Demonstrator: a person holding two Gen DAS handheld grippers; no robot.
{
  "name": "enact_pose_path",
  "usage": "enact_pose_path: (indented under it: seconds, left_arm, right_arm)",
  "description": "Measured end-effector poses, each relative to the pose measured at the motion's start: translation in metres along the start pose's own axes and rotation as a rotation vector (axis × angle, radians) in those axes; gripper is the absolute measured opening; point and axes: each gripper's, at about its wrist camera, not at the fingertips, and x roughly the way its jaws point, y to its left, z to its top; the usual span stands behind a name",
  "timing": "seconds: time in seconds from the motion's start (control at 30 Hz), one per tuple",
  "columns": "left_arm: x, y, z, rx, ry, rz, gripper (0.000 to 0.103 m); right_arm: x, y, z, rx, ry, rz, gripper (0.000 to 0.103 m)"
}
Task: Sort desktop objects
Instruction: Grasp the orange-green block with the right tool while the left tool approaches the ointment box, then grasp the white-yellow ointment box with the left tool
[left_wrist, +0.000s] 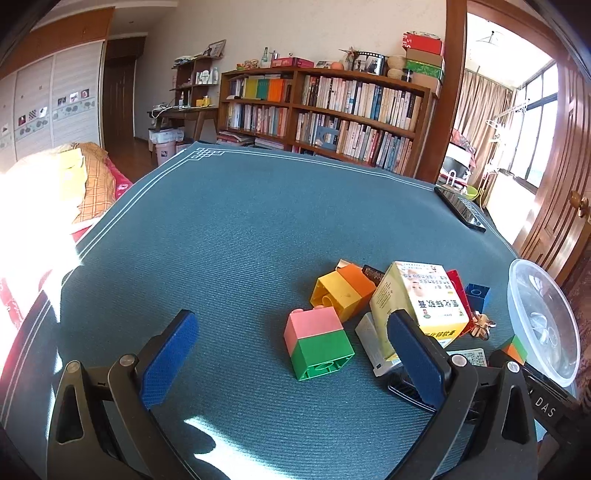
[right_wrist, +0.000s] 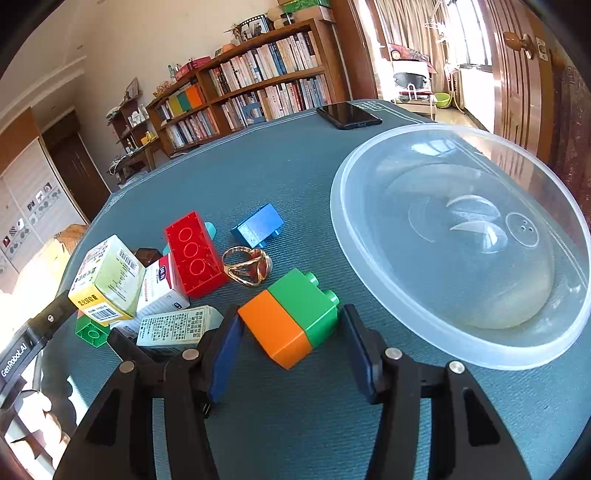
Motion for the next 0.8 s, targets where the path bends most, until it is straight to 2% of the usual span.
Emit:
enact_pose_path:
  seconds: [0.2, 0.47, 0.6, 0.8]
  left_arm:
    - [-0.003, -0.021, 0.011, 0.039, 0.004, -0.045, 0.103]
    - [-0.015, -0.039, 0.014, 0.093, -0.008, -0.056, 0.103]
    - [-0.01, -0.054, 0.014, 0.119, 0.032, -0.069, 0.103]
    - [0.009, -0.073, 0.017, 0.139, 0.058, -0.021, 0.103]
  right_arm:
    - [-0.002, 0.004, -0.002, -0.013, -0.012, 0.032, 0.058]
    - [-0.001, 0.004, -0.001, -0.002, -0.015, 0.052, 0.058]
    - [-0.002, 0.004, -0.002, -0.001, -0.018, 0.055, 0.058]
    - [-0.001, -0.001, -0.004, 0.018, -0.021, 0.065, 0.058]
